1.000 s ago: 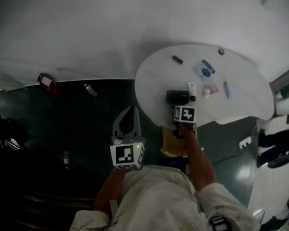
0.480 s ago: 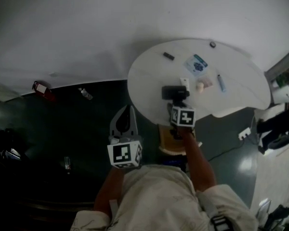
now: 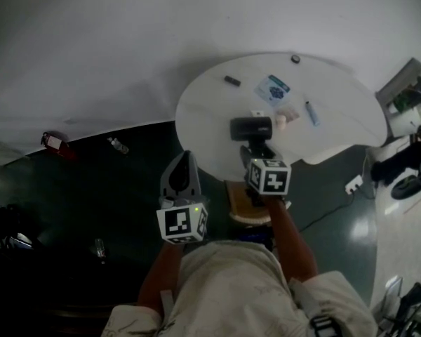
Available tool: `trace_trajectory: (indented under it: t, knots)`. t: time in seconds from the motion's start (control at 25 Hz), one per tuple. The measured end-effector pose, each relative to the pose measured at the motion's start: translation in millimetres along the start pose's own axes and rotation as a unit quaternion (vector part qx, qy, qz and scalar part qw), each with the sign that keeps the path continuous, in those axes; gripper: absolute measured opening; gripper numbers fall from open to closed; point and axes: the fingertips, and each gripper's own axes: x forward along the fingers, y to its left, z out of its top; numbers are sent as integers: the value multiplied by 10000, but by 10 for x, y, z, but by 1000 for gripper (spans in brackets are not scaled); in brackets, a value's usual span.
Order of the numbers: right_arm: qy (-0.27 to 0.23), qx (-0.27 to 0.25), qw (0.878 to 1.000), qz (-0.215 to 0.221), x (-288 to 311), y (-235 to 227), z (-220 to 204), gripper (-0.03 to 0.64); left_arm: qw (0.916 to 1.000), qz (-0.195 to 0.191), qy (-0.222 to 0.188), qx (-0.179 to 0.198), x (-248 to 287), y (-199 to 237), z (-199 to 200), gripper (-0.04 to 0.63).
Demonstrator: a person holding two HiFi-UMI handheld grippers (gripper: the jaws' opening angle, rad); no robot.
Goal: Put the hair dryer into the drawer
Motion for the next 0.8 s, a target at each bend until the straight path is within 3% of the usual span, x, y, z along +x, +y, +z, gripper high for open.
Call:
trace_trajectory:
  t: [0.44, 0.64, 0.8]
  knots:
    - [-1383, -122, 9902, -162, -813, 1, 342, 270, 9985, -531, -98, -96, 133, -378, 37, 2]
    - [-2059, -237, 9778, -298, -1210, -60, 428, 270, 9968, -772, -143, -143, 193, -592, 22, 2]
    - [-2719, -499, 9600, -447, -1504, -107, 481, 268, 9948, -1004, -133, -147, 229, -799, 11, 2]
